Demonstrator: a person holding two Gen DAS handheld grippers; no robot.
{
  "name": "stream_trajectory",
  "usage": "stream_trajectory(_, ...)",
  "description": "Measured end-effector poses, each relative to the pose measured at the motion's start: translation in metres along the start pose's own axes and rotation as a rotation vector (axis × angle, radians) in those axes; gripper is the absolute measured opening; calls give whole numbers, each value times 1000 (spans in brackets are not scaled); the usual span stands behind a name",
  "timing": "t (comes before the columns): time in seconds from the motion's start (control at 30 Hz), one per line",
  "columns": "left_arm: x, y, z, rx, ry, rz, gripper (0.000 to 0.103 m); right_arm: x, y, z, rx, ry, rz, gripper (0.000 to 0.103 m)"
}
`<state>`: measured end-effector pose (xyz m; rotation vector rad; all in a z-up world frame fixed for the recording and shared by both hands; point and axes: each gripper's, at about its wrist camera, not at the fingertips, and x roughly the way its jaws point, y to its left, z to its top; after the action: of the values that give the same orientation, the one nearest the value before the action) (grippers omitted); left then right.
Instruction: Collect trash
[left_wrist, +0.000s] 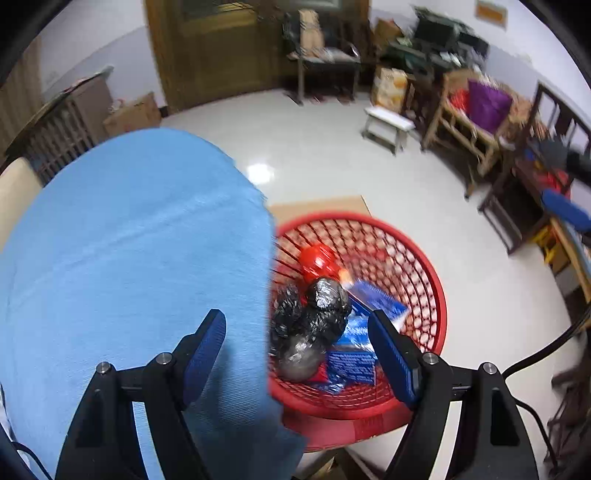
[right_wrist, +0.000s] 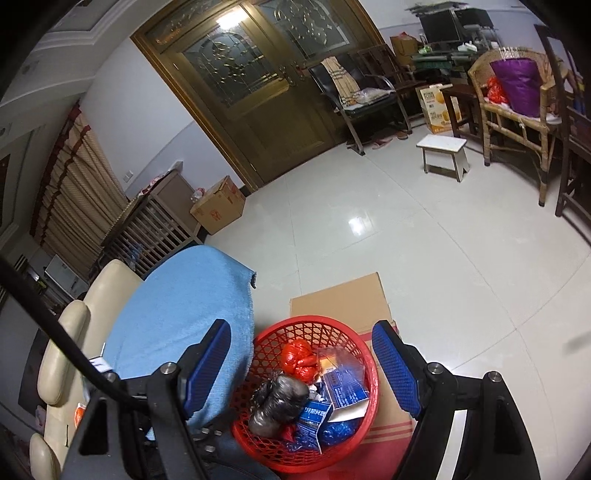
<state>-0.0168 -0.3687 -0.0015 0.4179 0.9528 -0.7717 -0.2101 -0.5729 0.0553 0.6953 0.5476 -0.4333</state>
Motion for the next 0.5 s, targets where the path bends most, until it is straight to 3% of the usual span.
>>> stream_trajectory(0.17, -48, 46, -13, -123, -114, 42, 81, -12, 19, -5, -32, -9, 12, 82)
stream_trajectory(0.5, -96, 94, -71, -263, -176, 109, 82, -25, 78, -57, -171, 52, 30, 82)
